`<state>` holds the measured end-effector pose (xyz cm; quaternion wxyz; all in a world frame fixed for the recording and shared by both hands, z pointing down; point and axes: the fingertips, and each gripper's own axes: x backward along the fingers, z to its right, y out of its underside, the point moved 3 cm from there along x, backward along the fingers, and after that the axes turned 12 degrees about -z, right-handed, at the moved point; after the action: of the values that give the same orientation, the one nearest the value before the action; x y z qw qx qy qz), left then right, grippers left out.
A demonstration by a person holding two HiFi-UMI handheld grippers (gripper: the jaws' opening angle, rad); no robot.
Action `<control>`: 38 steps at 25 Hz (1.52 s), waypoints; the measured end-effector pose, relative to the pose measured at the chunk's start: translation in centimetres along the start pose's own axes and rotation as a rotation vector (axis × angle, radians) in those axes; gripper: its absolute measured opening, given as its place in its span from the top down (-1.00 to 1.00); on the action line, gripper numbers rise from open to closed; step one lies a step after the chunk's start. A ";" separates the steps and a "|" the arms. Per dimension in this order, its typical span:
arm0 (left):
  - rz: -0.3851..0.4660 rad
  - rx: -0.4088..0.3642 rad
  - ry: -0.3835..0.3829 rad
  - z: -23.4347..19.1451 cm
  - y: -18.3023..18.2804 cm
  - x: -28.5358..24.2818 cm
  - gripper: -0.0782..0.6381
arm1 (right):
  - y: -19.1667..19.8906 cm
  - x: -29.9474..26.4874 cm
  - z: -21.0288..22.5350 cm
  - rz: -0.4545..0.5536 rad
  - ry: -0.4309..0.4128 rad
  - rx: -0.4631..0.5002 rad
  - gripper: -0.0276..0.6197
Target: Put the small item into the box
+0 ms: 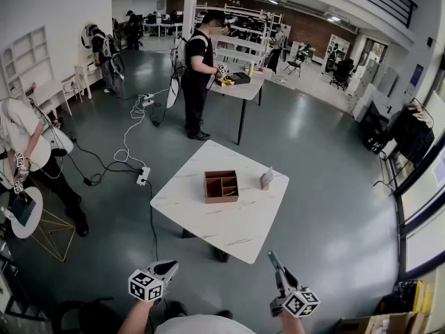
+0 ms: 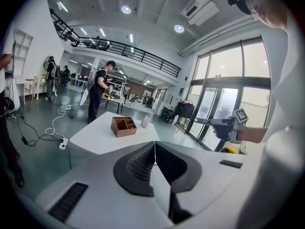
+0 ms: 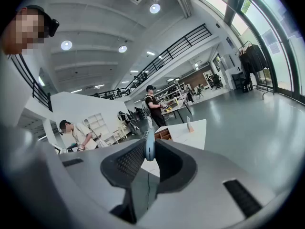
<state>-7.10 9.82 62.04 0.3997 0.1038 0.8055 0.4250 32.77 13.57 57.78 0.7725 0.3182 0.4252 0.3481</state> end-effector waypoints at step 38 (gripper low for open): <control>-0.044 -0.018 0.055 -7.2 1.2 3.5 0.74 | 1.6 -1.8 -7.0 -0.006 0.077 0.009 0.66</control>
<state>-14.87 7.99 63.30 0.3877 0.0709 0.8144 0.4260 25.51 14.38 56.77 0.7551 0.3068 0.4572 0.3559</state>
